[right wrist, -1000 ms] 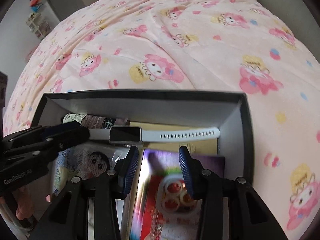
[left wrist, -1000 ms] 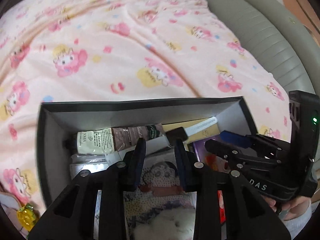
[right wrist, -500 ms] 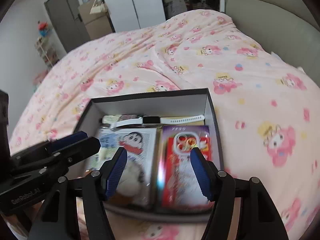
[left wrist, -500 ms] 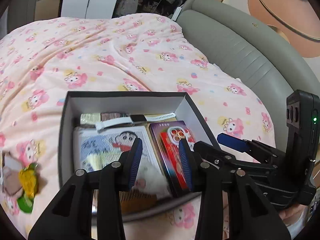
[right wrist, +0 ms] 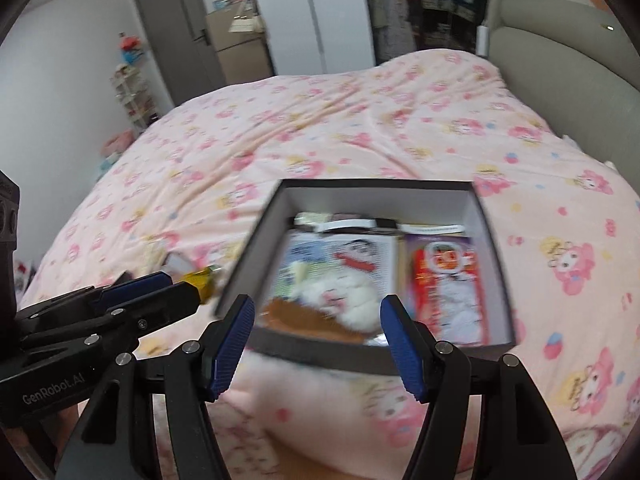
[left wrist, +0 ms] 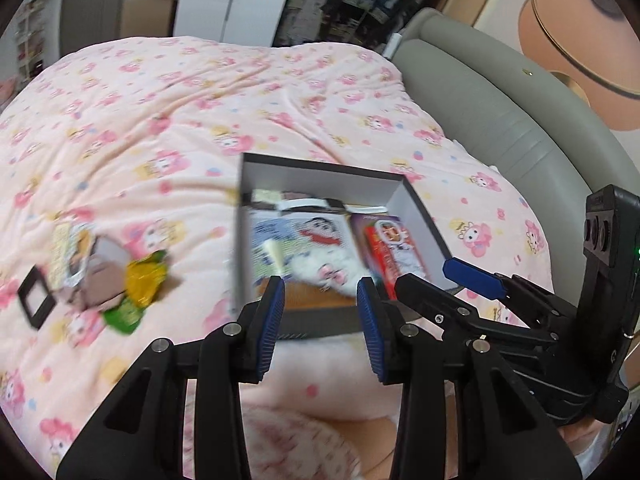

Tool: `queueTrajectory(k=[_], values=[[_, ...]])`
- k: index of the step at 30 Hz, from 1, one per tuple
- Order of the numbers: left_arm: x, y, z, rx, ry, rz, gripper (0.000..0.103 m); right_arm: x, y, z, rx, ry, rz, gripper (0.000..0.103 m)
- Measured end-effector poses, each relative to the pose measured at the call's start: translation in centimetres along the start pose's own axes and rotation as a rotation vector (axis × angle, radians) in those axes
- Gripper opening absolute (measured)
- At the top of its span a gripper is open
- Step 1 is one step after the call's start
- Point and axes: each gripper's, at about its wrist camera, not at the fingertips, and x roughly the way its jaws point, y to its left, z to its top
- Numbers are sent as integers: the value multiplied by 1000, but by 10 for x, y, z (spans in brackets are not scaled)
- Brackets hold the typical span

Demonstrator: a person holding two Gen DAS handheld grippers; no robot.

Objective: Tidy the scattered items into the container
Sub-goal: 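Withdraw both grippers from the box toward the remaining items, then reach the left gripper toward the green-and-yellow corn package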

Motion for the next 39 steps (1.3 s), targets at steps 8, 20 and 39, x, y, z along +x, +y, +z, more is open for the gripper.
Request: queueTrajectory(k=[8, 20, 39], values=[[-39, 55, -23, -61, -26, 79, 38, 13, 64, -7, -102, 28, 82, 63], [-49, 149, -56, -233, -27, 137, 40, 65, 132, -2, -224, 136, 235, 63], [43, 275, -74, -495, 166, 84, 40, 221, 178, 8, -226, 441, 145, 63]])
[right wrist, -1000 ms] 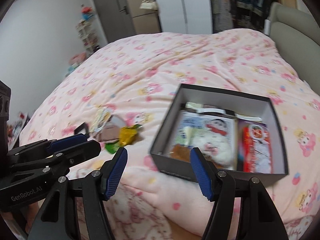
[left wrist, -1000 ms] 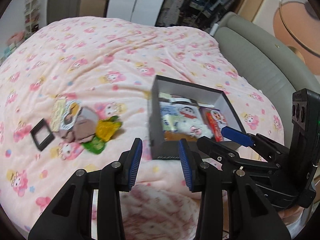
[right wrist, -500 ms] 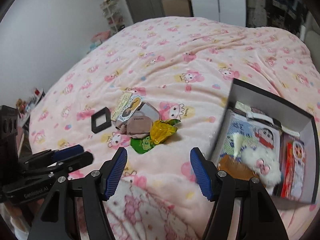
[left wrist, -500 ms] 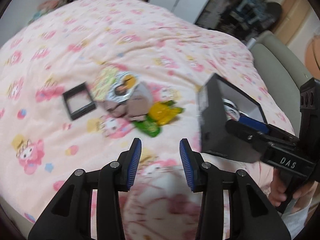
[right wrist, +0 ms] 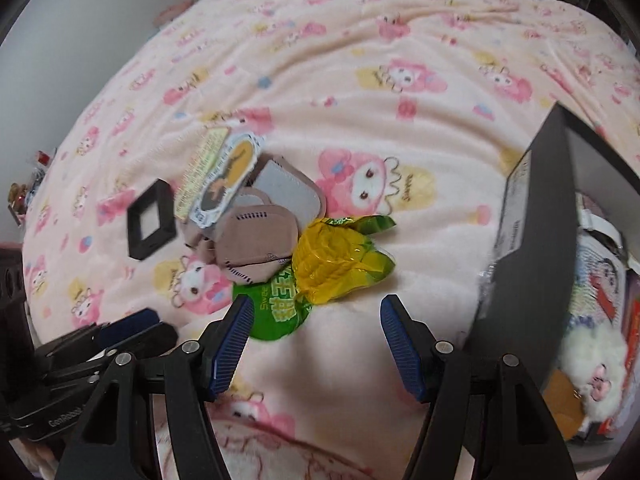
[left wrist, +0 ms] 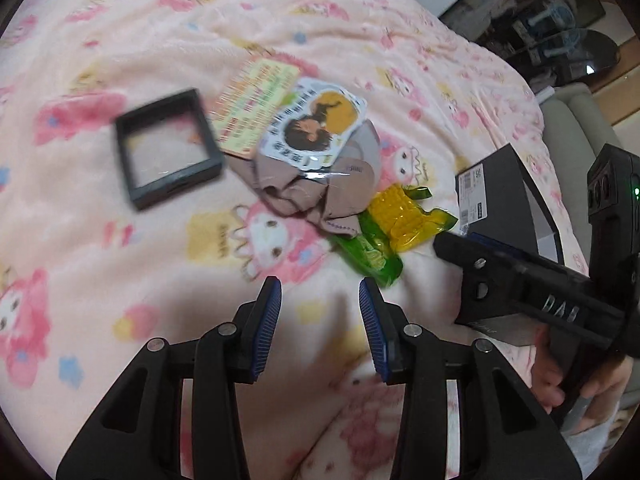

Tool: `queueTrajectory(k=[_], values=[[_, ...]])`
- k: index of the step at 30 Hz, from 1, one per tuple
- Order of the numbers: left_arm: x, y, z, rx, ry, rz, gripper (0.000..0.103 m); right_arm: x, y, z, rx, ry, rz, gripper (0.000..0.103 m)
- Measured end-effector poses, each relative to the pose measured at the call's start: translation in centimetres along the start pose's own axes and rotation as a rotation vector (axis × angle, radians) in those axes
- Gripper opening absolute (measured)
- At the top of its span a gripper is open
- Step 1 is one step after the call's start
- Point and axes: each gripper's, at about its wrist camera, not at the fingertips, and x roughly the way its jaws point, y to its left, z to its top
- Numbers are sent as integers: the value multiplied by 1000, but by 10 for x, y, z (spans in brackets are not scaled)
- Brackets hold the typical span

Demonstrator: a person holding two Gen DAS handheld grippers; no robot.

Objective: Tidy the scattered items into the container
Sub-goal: 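Reach the left gripper toward the green-and-yellow corn package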

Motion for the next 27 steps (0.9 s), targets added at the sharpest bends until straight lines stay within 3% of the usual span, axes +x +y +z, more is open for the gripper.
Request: queueTrajectory(k=[2, 5, 9, 11, 12, 14, 17, 22, 27], values=[[14, 2, 9, -25, 42, -83, 40, 9, -1, 0, -1, 19, -3, 63], [33, 3, 18, -46, 82, -127, 40, 18, -5, -1, 19, 28, -13, 63], [61, 7, 27, -100, 147, -228, 40, 13, -19, -1, 88, -31, -45, 63], [77, 13, 30, -140, 182, -267, 12, 8, -21, 1, 108, -51, -21, 63], [82, 14, 30, -150, 195, -269, 4, 4, -21, 2, 114, -63, -33, 63], [76, 15, 26, -150, 172, -288, 2, -1, -20, 5, 102, -83, -46, 63], [53, 16, 14, -131, 110, -266, 0, -4, -23, 8, 96, -89, -52, 63], [26, 29, -2, -122, 58, -179, 1, 13, -17, 9, 35, -22, -75, 63], [35, 35, -1, -128, 85, -160, 6, 49, -26, 7, 122, 101, 109, 65]])
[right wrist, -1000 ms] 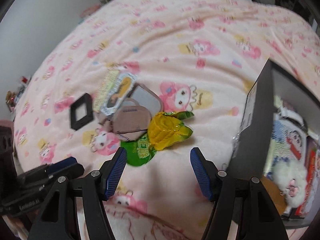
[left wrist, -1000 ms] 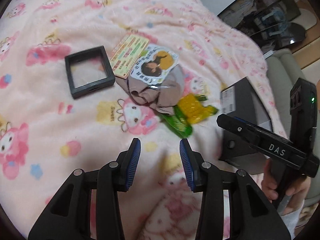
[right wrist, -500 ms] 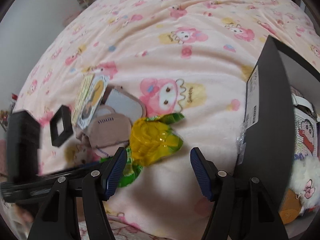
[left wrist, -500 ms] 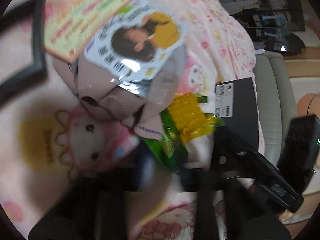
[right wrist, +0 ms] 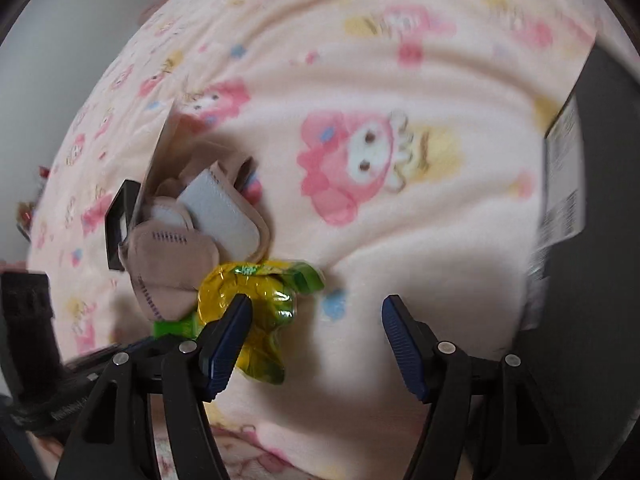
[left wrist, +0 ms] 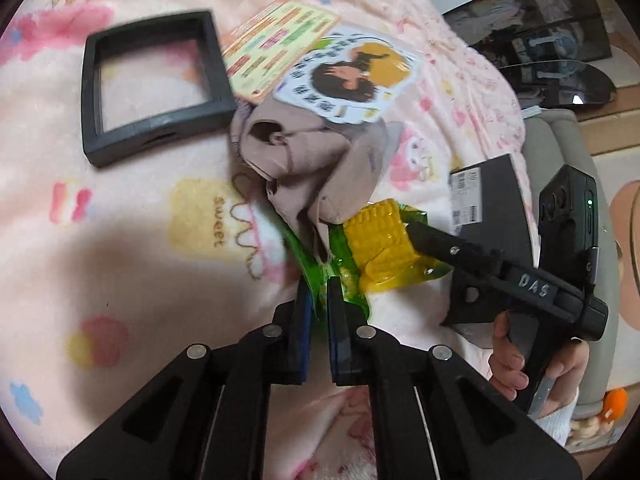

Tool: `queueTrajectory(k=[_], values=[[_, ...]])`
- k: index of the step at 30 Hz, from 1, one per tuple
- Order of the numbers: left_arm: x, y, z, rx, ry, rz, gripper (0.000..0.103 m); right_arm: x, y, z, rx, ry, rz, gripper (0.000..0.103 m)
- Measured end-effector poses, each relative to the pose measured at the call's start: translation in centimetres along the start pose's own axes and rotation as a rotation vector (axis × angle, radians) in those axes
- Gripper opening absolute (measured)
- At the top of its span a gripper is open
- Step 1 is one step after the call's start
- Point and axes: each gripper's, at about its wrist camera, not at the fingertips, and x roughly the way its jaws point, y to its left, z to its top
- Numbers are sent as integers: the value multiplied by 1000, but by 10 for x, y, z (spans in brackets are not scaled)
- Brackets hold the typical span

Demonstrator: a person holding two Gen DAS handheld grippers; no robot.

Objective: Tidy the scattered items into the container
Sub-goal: 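Reach the left gripper toward the green-and-yellow corn package, then close the left gripper on the corn package and carry it over the box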

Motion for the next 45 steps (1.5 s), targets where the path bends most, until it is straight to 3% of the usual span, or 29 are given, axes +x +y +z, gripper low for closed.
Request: queueTrajectory(k=[2, 3, 5, 7, 11, 18, 29, 35, 39, 45], values=[[9, 7, 6, -38, 15, -44, 14, 0, -7, 2, 34, -15, 67, 65], [13, 10, 8, -51, 20, -67, 14, 1, -11, 3, 41, -17, 165, 62], [20, 14, 11, -76, 32, -100, 14, 8, -13, 1, 71, 22, 295, 48], [18, 7, 9, -59, 20, -83, 7, 7, -9, -3, 70, 30, 352, 39], [-2, -16, -1, 22, -15, -42, 7, -13, 2, -10, 11, -1, 335, 38], [-37, -53, -18, 121, -34, -81, 7, -77, 13, -39, -67, -118, 299, 38], [-40, -155, -37, 327, -23, -127, 7, -168, -42, -77, -28, -271, 251, 38], [2, -249, -35, 457, -1, -150, 7, -218, -100, -82, -3, -350, 182, 38], [54, -303, -19, 484, 64, -180, 7, -234, -152, -77, 1, -373, 61, 40], [118, -361, -8, 538, 126, -97, 7, -230, -226, -53, 67, -377, 17, 39]])
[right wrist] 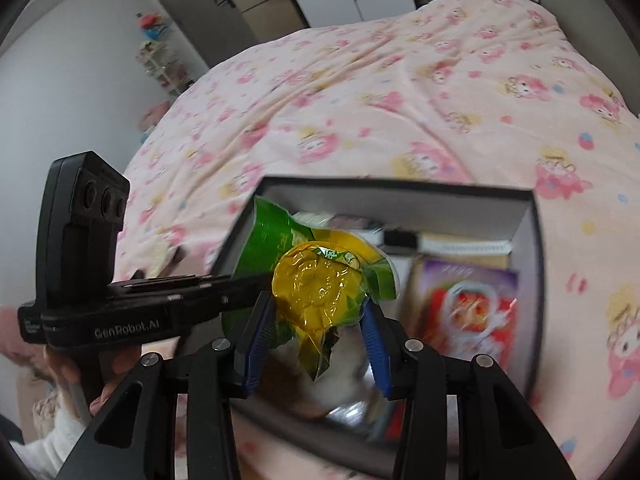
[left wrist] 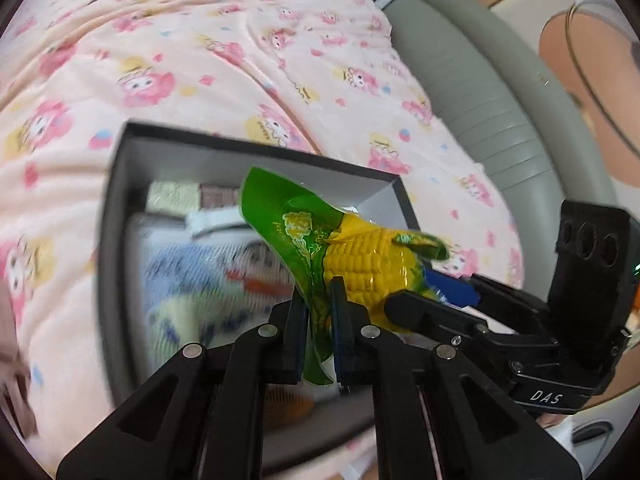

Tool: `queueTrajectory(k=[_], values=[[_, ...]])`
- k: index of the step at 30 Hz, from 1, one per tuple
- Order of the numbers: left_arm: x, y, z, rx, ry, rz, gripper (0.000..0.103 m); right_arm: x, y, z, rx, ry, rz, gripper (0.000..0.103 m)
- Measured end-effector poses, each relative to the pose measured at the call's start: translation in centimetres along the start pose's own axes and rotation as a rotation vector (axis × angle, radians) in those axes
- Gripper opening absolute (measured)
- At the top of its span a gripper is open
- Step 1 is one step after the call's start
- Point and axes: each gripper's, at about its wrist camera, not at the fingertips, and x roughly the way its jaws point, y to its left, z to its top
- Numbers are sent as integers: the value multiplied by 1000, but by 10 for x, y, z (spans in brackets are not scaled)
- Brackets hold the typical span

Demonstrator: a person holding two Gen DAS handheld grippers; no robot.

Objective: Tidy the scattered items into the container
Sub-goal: 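Close the left gripper on the corn package and carry it over the box, then lower the corn package into the box and open the left gripper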

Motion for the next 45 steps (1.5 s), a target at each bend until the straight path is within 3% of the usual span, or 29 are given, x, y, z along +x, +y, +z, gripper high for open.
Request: queueTrajectory(k=[6, 10, 13, 17, 21, 23, 26, 29, 32, 33, 37, 42, 45], values=[[57, -9, 27, 30, 56, 73, 7, 26, -48, 8, 106, 3, -19, 39], [84, -6, 20, 37, 87, 115, 8, 43, -57, 6, 91, 65, -140, 39], [84, -4, 11, 51, 89, 152, 21, 41, -62, 7, 103, 67, -230, 39], [62, 3, 12, 21, 15, 151, 21, 9, -57, 5, 69, -21, -295, 39], [44, 16, 5, -82, -81, 178, 21, -13, -60, 4, 106, -118, -315, 39], [47, 16, 4, -96, -50, 169, 21, -9, -63, 4, 116, -121, -324, 39], [60, 12, 6, -89, -4, 209, 21, 1, -59, 2, 92, -76, -291, 39], [80, 9, 14, -116, 50, 203, 21, 14, -53, -1, 81, -8, -251, 39], [91, -5, 19, -66, 34, 264, 21, 27, -61, -7, 126, 58, -243, 39], [94, -8, 20, -61, 32, 267, 26, 29, -65, -9, 143, 69, -236, 39], [98, -18, 27, -47, -1, 250, 33, 28, -78, -11, 212, 67, -171, 39], [100, -19, 27, -42, 13, 94, 33, 26, -85, -7, 233, 23, -132, 39], [92, -14, 27, -42, -2, 70, 33, 21, -82, -6, 229, -7, -196, 39]])
